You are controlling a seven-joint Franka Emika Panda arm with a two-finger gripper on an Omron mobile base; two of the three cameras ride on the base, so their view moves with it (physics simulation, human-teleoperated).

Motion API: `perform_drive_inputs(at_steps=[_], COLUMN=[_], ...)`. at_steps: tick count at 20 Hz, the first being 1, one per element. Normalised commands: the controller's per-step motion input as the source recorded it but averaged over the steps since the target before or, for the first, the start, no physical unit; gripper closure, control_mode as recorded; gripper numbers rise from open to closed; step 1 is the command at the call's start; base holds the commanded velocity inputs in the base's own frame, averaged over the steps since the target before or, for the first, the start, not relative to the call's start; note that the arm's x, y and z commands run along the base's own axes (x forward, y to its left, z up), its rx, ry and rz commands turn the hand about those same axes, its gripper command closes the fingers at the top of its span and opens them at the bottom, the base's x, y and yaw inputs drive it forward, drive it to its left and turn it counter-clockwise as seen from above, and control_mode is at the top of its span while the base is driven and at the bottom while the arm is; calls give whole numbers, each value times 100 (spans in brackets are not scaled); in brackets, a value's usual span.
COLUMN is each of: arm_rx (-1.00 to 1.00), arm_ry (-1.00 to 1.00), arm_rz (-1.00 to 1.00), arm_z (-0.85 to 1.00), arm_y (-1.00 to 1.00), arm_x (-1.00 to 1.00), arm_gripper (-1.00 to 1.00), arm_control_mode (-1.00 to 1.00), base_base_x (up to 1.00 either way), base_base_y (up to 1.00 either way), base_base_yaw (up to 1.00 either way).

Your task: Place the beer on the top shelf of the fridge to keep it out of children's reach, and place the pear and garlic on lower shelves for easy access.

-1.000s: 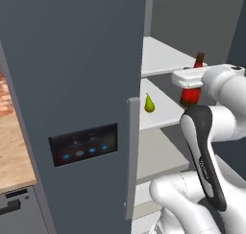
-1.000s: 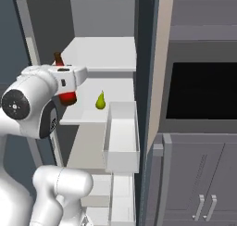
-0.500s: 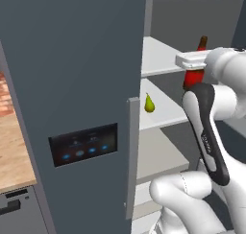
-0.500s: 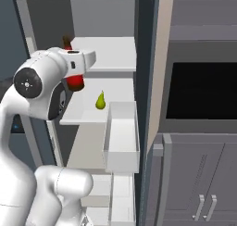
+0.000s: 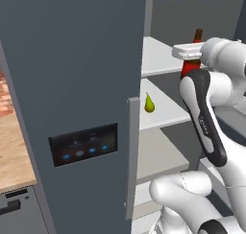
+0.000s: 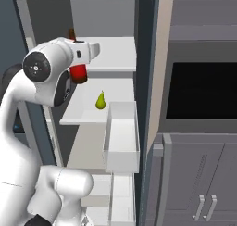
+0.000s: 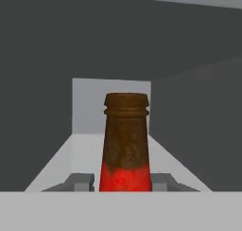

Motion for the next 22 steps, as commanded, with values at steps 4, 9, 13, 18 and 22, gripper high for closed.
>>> perform_drive_inputs(at_steps=[4,9,13,18,22], arm_rx=[0,0,1,2,3], arm_ry=[0,0,0,-3,-4], arm_rz=[2,2,5,8,9], arm_z=[28,15,-1,-16,-28], arm_y=[0,0,-2,-2,-4], arm_x=[33,37,41,43,40], arm_gripper=[100,100,100,100,100], arm_control_mode=[-100,-100,-100,-100,-100], base_base_x=[0,0,0,0,0], base_base_y=[0,0,0,0,0], base_base_yaw=[0,0,0,0,0])
